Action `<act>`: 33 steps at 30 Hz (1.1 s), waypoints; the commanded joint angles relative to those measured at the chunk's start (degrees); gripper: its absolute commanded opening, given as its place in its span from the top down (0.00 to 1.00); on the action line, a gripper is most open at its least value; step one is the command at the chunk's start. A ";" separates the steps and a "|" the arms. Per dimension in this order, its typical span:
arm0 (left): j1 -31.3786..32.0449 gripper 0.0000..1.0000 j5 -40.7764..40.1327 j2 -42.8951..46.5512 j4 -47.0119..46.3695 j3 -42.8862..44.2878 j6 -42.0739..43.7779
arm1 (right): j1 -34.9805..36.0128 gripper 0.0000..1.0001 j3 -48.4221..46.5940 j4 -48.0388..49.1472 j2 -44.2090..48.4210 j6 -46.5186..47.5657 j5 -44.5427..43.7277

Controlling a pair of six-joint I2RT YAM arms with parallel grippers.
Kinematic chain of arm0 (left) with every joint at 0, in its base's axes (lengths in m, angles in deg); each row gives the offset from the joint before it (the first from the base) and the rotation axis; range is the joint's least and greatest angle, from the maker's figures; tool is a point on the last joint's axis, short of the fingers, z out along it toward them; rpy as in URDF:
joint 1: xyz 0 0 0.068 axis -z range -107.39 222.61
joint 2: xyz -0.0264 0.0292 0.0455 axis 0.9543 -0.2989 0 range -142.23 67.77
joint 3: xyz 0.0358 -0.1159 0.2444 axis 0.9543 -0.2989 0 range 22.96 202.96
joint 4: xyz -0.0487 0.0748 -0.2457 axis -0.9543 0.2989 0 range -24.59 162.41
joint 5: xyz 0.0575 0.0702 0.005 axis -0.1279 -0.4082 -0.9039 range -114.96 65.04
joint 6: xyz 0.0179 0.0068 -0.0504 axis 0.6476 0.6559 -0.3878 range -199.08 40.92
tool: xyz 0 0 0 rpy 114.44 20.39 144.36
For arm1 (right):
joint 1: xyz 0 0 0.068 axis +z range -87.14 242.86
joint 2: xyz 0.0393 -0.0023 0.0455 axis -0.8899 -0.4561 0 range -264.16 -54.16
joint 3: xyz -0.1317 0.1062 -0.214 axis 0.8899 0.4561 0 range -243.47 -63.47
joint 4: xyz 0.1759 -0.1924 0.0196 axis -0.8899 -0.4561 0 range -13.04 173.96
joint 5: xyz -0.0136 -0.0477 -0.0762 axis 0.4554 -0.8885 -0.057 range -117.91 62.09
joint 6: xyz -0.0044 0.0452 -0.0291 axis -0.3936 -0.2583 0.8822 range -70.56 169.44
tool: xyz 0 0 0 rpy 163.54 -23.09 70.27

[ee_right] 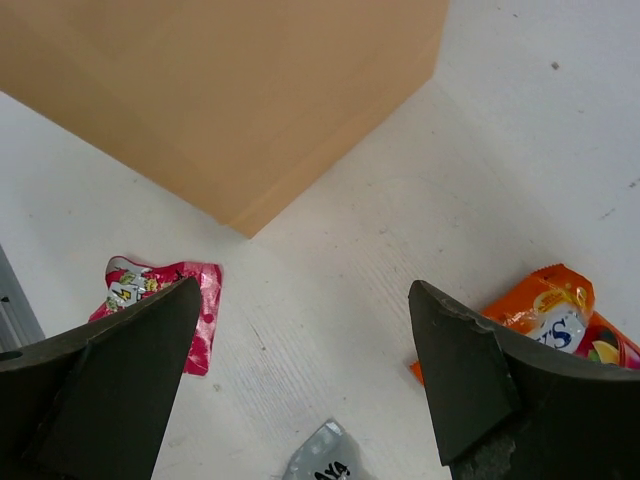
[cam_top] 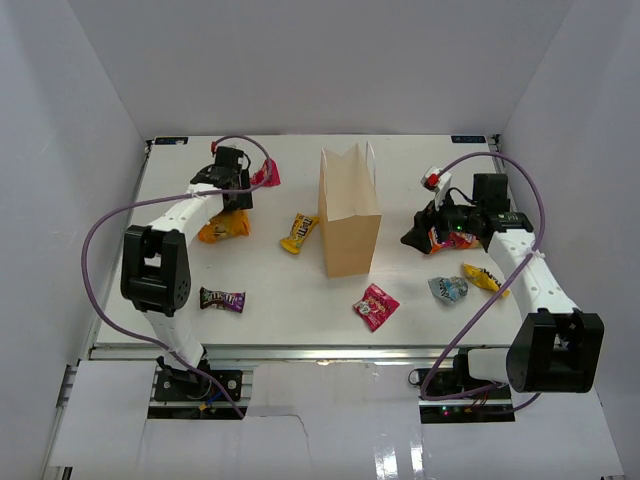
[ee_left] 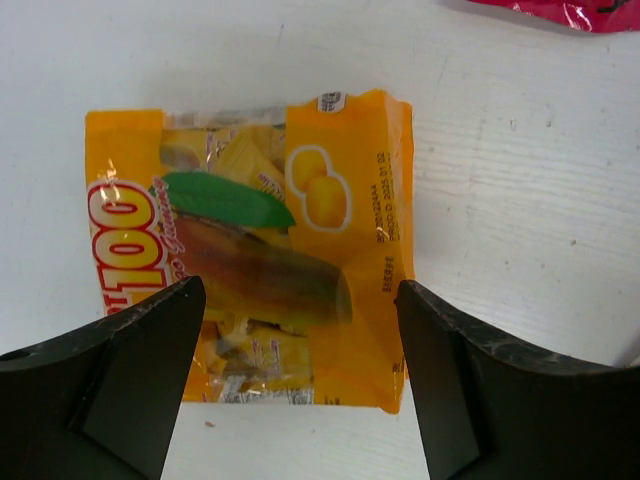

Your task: Place the snacks into the paper bag

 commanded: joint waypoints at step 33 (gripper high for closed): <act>7.15 0.93 -8.82 -9.42 3.07 3.42 -4.03 | -0.11 0.10 -2.21 -9.49 4.34 13.91 12.23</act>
